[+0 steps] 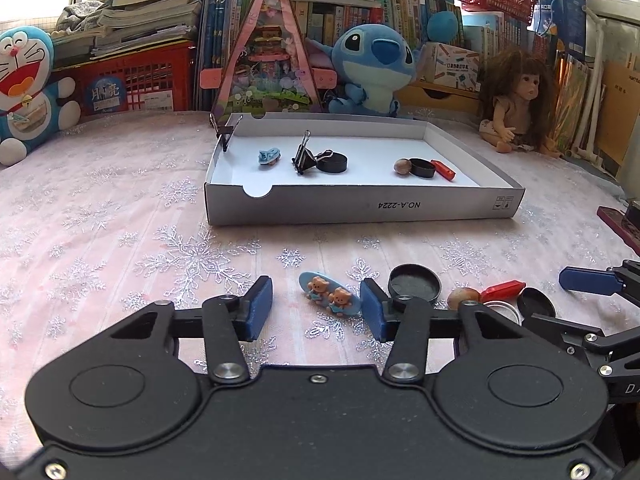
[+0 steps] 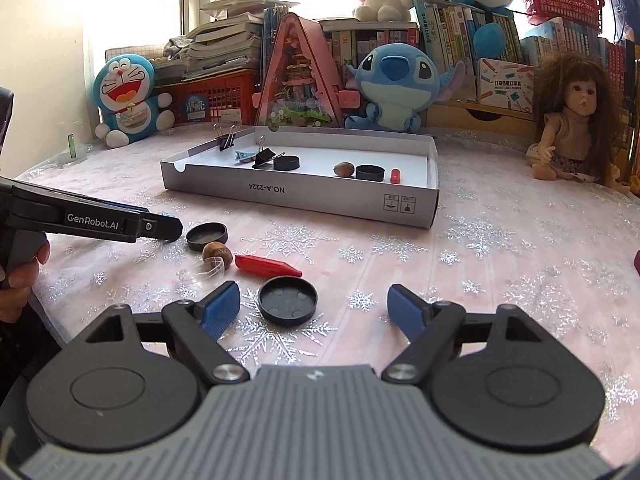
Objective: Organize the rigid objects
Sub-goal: 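Grasp the blue bear hair clip with the left tool while the right tool grasps a black lid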
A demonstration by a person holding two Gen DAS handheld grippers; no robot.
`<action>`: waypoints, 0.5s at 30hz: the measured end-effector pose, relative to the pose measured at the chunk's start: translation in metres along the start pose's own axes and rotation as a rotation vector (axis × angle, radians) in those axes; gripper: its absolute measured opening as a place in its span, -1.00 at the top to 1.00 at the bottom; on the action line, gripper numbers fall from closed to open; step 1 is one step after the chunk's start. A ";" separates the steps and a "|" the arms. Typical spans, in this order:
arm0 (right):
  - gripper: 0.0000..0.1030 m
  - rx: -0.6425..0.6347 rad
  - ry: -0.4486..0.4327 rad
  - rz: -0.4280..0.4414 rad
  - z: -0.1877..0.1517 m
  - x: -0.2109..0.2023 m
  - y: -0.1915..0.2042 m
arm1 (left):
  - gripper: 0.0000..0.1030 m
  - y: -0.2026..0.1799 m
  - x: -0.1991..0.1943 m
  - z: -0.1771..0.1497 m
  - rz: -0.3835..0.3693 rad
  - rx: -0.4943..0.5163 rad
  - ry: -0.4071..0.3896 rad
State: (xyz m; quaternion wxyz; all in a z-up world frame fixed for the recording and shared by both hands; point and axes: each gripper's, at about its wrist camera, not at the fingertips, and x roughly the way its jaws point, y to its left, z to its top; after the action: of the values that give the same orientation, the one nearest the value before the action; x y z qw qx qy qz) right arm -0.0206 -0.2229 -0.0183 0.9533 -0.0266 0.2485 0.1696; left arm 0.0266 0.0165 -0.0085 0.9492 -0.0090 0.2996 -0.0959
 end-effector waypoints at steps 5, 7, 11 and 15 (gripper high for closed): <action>-0.71 -0.003 -0.001 0.013 -0.001 0.000 0.003 | 0.41 0.000 0.000 0.000 0.006 0.004 -0.004; -0.71 -0.005 -0.005 0.024 -0.001 -0.001 0.004 | 0.53 -0.001 0.000 0.000 0.010 0.004 -0.006; -0.62 -0.011 -0.020 0.037 -0.001 -0.003 0.006 | 0.64 0.000 0.000 0.000 0.010 -0.006 -0.007; -0.23 -0.017 -0.017 0.043 -0.002 -0.005 0.008 | 0.72 0.001 -0.001 0.001 0.005 -0.012 -0.006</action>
State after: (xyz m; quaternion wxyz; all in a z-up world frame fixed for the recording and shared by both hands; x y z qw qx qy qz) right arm -0.0280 -0.2171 -0.0173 0.9513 -0.0280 0.2392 0.1923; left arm 0.0264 0.0172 -0.0077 0.9502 -0.0143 0.2973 -0.0919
